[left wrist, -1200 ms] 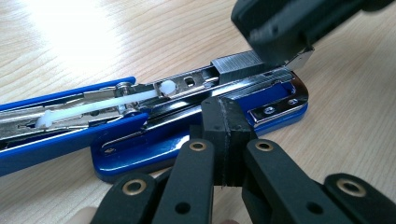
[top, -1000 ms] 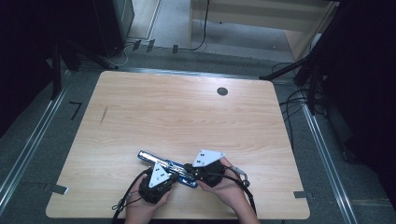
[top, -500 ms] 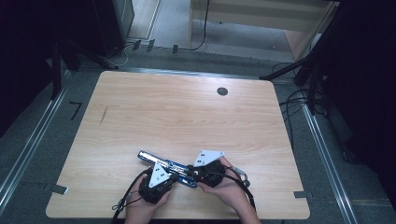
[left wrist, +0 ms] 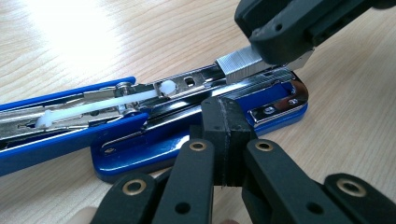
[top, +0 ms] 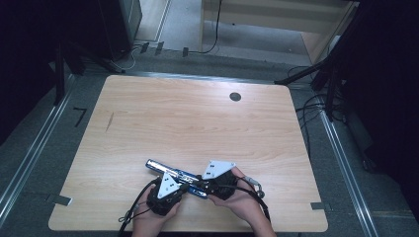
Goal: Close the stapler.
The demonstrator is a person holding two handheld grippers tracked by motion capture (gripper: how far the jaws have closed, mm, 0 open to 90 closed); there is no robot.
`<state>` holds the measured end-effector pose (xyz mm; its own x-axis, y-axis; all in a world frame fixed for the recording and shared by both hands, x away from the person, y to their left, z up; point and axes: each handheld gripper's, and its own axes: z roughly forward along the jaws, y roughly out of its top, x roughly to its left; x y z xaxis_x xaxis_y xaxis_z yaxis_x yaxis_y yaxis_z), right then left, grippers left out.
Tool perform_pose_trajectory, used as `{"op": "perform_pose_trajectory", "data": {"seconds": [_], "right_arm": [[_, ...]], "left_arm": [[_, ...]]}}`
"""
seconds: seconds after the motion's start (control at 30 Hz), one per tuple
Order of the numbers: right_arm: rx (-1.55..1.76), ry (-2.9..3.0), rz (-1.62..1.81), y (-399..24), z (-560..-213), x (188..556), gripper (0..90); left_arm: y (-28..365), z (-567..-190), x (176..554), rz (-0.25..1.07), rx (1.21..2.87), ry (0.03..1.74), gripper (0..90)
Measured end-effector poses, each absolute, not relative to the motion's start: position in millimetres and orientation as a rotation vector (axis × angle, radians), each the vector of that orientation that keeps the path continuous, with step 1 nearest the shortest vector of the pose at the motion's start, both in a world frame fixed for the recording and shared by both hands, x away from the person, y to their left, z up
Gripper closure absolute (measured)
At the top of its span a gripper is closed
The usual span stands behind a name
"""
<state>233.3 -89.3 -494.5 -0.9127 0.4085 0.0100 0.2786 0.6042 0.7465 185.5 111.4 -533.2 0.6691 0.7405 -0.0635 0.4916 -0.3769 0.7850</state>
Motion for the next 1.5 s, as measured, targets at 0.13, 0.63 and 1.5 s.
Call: {"op": "perform_pose_trajectory", "data": {"seconds": [0.13, 0.63, 1.5], "right_arm": [[0.614, 2.648, 1.202, -91.7, -495.0, 234.6, 90.0], [0.511, 2.675, 1.179, -89.2, -505.7, 229.0, 75.4], [0.481, 2.649, 1.153, -89.8, -497.6, 228.6, 79.8]], "left_arm": [[111.4, -533.2, 185.5, 0.381, 2.054, 0.951, 90.0], [111.7, -533.3, 185.8, 0.374, 2.05, 0.953, 90.0], [111.8, -533.2, 186.0, 0.373, 2.05, 0.953, 90.0]]}}
